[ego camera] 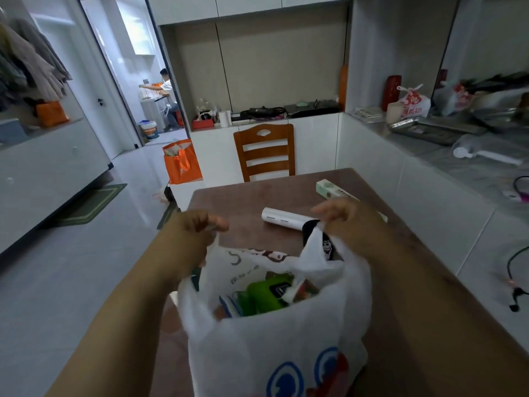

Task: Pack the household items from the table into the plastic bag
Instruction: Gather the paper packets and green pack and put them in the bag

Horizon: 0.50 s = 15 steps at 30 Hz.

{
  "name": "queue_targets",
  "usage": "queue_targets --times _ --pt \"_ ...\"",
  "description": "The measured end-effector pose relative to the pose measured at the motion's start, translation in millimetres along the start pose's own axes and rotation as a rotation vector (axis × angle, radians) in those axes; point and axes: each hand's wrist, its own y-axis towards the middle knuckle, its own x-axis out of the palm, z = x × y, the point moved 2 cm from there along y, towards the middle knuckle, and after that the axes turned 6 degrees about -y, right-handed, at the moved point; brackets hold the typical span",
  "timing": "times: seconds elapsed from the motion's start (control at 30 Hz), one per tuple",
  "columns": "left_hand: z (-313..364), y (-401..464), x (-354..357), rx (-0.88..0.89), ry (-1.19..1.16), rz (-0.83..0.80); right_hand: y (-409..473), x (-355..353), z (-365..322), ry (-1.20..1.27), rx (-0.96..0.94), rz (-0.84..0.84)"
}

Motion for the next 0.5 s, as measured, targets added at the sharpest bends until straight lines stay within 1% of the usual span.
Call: queue_targets --times 0.1,0.17,0.2,0.23,0.27,0.3,0.33,0.37,0.4,0.43,0.47,0.5 --pt "-4.8 -0.2 -0.2 -0.065 0.185 -0.058 1.1 10.0 6.3 -0.230 0.011 -0.102" --pt "1.0 -5.1 -4.7 -0.072 0.360 -0.095 2.9 5.4 1.1 -0.326 0.009 -0.074" --pt "3.6 -6.7 -7.0 -0.051 0.539 -0.079 4.5 2.3 -4.1 -0.388 -0.025 -0.027" --pt "10.0 -8.4 -7.5 0.019 0.779 0.000 7.2 -0.4 -11.8 -0.456 -0.085 0.018" --pt "19.2 -9.5 -2.9 0.139 0.979 0.092 10.3 -1.5 -19.9 -0.490 -0.166 0.025" --pt "31.6 -10.2 6.6 0.288 1.056 0.136 14.4 1.2 -26.6 -0.491 -0.243 -0.021" --pt "38.7 -8.3 19.7 0.415 1.026 0.078 17.1 7.1 -31.5 -0.470 -0.298 -0.138" --pt "40.1 -3.8 33.4 0.489 0.957 -0.045 18.4 16.3 -34.2 -0.478 -0.326 -0.298" --pt "33.6 1.4 45.3 0.490 0.881 -0.175 18.3 27.6 -31.1 -0.526 -0.298 -0.461" --pt "18.8 7.7 54.5 0.424 0.857 -0.284 17.5 38.9 -23.1 -0.591 -0.225 -0.608" --pt "0.8 12.8 59.8 0.323 0.885 -0.356 16.9 48.3 -10.4 -0.679 -0.118 -0.729" --pt "-22.6 16.4 60.1 0.207 0.922 -0.393 16.8 54.6 4.5 -0.779 -0.014 -0.799"
